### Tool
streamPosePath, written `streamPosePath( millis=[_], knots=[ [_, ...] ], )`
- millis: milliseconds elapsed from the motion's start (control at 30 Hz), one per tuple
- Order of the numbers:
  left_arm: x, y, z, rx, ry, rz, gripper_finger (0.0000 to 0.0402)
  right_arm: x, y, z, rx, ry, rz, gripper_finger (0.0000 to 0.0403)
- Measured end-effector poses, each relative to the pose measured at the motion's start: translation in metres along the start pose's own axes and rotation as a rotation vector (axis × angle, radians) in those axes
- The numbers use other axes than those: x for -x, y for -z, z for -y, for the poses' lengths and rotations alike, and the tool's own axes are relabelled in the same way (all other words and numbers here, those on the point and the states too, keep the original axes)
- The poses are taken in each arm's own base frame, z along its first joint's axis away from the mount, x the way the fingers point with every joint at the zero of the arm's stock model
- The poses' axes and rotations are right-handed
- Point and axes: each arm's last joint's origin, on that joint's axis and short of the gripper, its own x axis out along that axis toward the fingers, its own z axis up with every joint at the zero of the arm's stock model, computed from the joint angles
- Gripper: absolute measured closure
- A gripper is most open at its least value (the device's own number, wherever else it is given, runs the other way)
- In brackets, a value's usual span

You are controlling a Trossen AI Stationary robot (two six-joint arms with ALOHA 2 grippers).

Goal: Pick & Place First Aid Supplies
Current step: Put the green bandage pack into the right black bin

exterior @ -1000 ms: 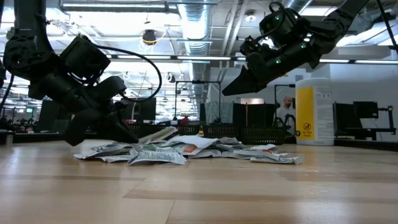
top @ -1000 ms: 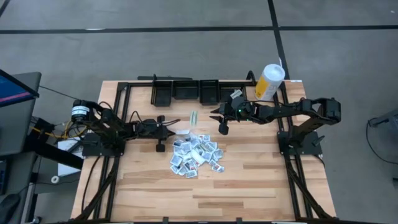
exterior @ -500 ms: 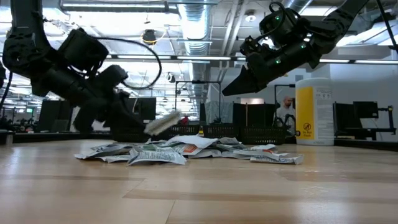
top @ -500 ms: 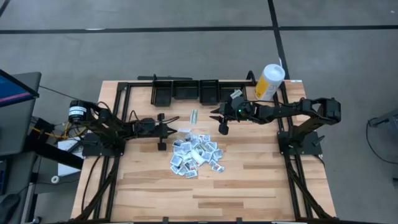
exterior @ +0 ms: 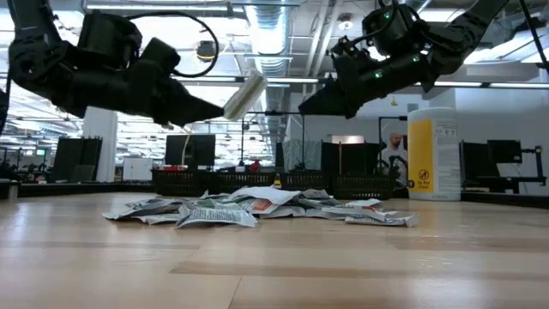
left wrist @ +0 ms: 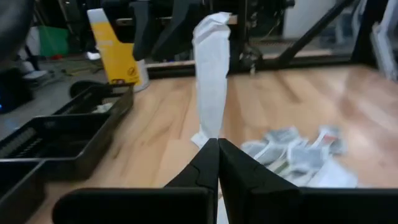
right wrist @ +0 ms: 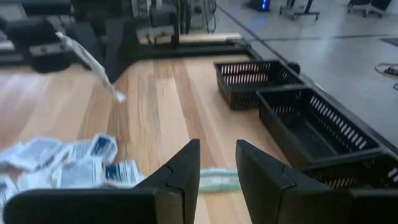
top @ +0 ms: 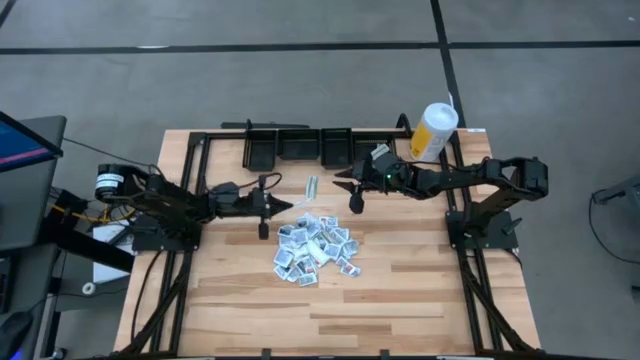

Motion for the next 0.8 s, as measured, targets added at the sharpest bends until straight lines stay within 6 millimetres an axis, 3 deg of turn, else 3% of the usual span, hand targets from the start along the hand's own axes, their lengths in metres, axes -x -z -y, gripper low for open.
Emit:
streamPosePath(
  millis=[433, 800],
  knots=[
    [-0.024, -0.009, -0.001, 0.05, 0.024, 0.025, 0.0394, 0.001, -0.011, -0.023, 0.049, -0.141, 0.108, 0.0298],
    [-0.036, -0.008, -0.002, 0.068, 0.038, 0.019, 0.0394, 0.001, -0.011, -0.027, 0.061, -0.151, 0.113, 0.0221]
  ],
)
